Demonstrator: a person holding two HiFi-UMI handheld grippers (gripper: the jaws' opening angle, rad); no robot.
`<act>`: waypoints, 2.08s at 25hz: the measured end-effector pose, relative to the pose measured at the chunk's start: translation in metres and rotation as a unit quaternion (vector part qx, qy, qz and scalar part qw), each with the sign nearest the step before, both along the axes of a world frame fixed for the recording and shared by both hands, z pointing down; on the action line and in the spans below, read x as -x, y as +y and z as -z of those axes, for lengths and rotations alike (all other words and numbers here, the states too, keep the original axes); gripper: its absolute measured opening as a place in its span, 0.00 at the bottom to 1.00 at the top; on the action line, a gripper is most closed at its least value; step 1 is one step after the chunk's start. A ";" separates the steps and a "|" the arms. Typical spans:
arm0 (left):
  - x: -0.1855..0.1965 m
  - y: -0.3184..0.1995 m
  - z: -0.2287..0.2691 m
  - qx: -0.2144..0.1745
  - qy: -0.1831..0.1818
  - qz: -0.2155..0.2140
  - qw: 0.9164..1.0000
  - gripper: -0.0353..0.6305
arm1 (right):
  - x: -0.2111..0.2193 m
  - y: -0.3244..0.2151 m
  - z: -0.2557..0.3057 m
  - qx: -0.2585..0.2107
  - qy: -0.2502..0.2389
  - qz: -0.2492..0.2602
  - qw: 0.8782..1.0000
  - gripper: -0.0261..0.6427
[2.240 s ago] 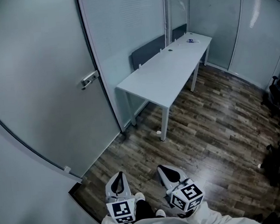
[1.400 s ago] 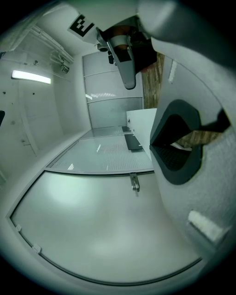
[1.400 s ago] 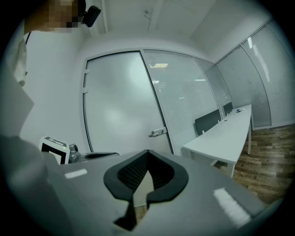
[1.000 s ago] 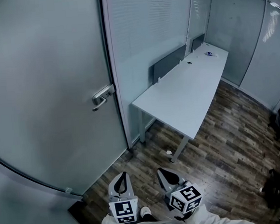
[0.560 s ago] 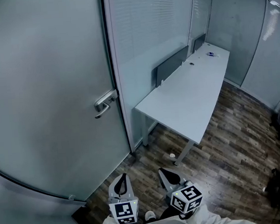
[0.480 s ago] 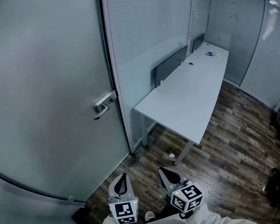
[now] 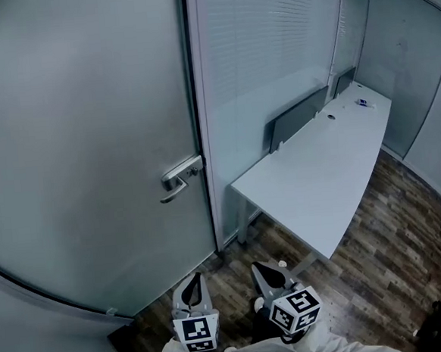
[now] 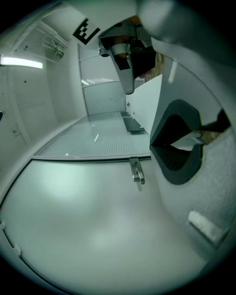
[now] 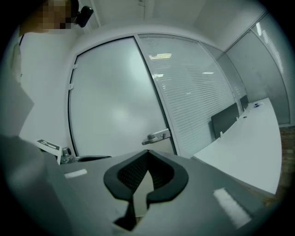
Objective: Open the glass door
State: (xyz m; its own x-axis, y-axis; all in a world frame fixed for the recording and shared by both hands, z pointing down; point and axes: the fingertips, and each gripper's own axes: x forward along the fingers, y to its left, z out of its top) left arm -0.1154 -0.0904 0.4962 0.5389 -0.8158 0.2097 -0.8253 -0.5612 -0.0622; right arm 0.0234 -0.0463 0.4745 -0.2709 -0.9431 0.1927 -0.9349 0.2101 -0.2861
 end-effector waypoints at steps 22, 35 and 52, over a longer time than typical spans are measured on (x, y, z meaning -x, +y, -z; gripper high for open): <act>-0.093 -0.118 -0.001 0.002 -0.036 0.142 0.989 0.06 | -0.098 -0.158 -0.014 0.018 -0.022 0.148 0.989 0.05; -0.032 -0.141 -0.014 0.012 -0.067 0.225 0.972 0.06 | -0.063 -0.189 -0.027 0.024 -0.039 0.183 0.982 0.05; 0.003 -0.214 -0.036 -0.018 -0.286 0.166 0.944 0.40 | -0.071 -0.214 -0.010 0.019 -0.020 0.149 0.988 0.05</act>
